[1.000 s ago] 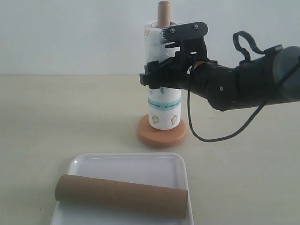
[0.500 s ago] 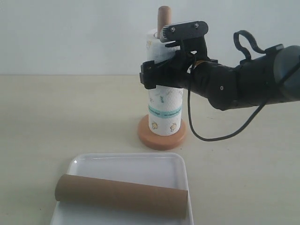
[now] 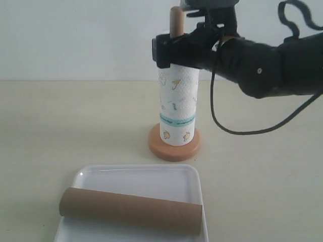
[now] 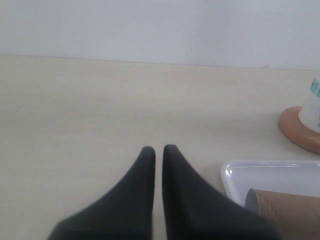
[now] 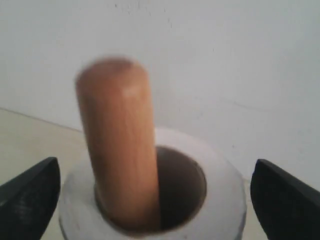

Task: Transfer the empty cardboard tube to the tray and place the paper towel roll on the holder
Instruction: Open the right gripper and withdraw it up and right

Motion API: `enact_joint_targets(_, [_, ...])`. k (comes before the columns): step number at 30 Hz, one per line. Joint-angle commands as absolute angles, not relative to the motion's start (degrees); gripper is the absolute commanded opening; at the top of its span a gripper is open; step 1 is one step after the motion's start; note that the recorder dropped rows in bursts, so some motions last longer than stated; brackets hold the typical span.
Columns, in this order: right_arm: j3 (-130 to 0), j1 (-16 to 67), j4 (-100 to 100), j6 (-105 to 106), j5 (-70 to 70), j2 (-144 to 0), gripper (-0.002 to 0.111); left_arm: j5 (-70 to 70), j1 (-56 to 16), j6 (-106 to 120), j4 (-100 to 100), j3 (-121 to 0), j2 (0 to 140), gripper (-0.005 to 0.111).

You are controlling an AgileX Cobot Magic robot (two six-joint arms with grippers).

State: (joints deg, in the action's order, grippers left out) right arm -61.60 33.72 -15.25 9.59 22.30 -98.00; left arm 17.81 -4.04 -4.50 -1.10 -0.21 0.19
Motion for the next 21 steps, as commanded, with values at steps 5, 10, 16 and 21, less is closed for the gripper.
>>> enact_joint_targets(5, [-61.8, 33.7, -14.7, 9.5, 18.6, -86.7, 0.096, 17.7, -3.9, -4.9, -1.0, 0.0, 0.0, 0.005])
enact_joint_targets(10, [-61.8, 33.7, -14.7, 9.6, 15.3, -79.9, 0.096, 17.7, -3.9, -4.9, -1.0, 0.0, 0.0, 0.005])
enact_joint_targets(16, [-61.8, 33.7, -14.7, 9.8, 10.9, -73.7, 0.096, 17.7, -3.9, -4.9, -1.0, 0.0, 0.0, 0.005])
enact_joint_targets(21, [-61.8, 33.7, -14.7, 11.6, 7.2, -70.0, 0.096, 17.7, -3.9, -4.9, -1.0, 0.0, 0.0, 0.005])
